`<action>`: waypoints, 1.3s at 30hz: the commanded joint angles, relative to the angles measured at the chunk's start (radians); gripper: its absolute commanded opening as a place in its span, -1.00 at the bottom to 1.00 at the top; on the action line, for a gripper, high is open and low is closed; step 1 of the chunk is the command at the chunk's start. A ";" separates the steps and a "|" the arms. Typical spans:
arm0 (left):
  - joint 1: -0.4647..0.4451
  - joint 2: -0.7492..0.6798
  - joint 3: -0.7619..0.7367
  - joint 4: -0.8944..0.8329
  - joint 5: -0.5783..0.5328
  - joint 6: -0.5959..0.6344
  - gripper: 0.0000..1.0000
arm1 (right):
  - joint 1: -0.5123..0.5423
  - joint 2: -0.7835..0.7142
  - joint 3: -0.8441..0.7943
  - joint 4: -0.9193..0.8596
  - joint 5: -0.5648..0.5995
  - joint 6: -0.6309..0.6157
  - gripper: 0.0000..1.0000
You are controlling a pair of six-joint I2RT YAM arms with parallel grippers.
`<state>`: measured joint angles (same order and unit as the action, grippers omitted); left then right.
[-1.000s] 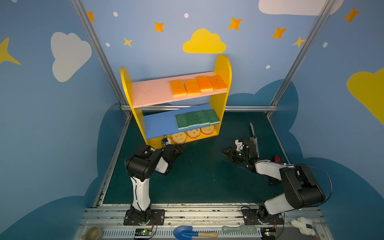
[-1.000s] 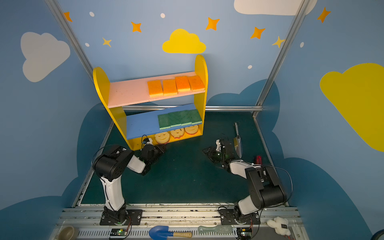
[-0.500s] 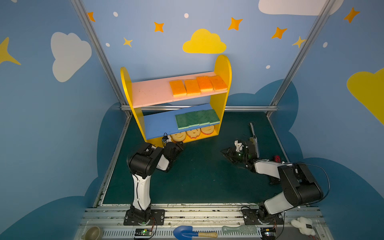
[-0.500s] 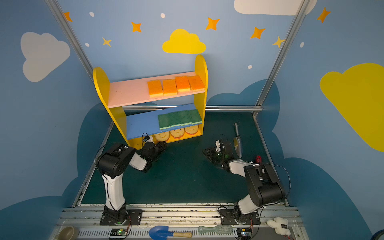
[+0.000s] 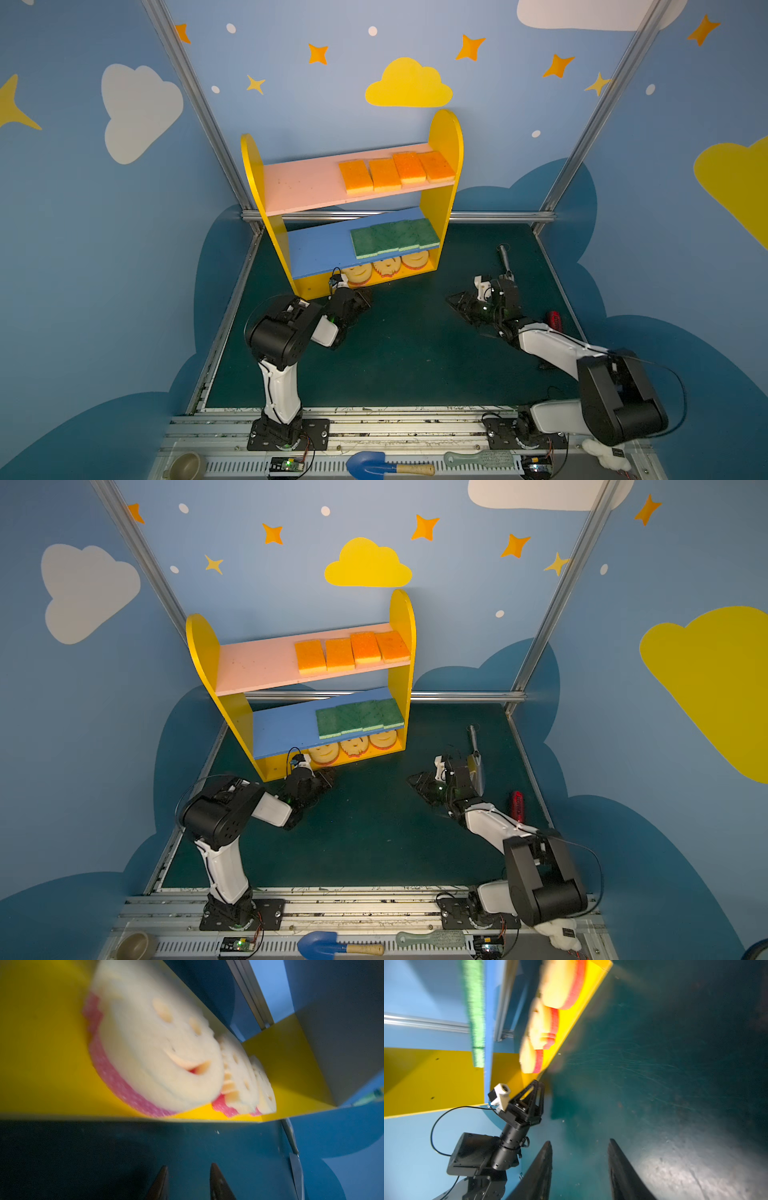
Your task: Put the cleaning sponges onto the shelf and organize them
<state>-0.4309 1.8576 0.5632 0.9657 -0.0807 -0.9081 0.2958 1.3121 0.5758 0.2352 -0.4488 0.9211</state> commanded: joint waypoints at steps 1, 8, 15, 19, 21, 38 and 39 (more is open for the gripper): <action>-0.041 -0.106 -0.050 -0.061 -0.043 0.055 -0.23 | -0.004 -0.089 0.047 -0.160 0.041 -0.067 -0.11; -0.156 -0.447 -0.126 -0.334 -0.123 0.168 -0.03 | -0.006 -0.227 0.116 -0.373 0.090 -0.136 -0.06; -0.172 -0.866 -0.104 -0.854 -0.123 0.261 0.53 | -0.006 -0.347 0.013 -0.321 0.156 -0.199 0.15; -0.163 -1.067 -0.135 -0.995 -0.157 0.339 0.99 | -0.006 -0.386 -0.043 -0.257 0.107 -0.336 0.48; -0.149 -1.147 -0.133 -1.082 -0.155 0.386 0.99 | -0.004 -0.392 -0.075 -0.206 0.084 -0.399 0.64; 0.009 -1.369 -0.066 -1.282 -0.360 0.443 0.99 | -0.007 -0.410 -0.218 0.024 0.479 -0.465 0.85; 0.042 -1.346 -0.053 -1.283 -0.336 0.454 0.99 | -0.009 -0.398 -0.213 0.033 0.500 -0.476 0.91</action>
<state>-0.4480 0.4732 0.4545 -0.3000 -0.4026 -0.5079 0.2901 0.9001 0.3664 0.1444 -0.0582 0.4438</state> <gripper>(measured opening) 0.997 0.948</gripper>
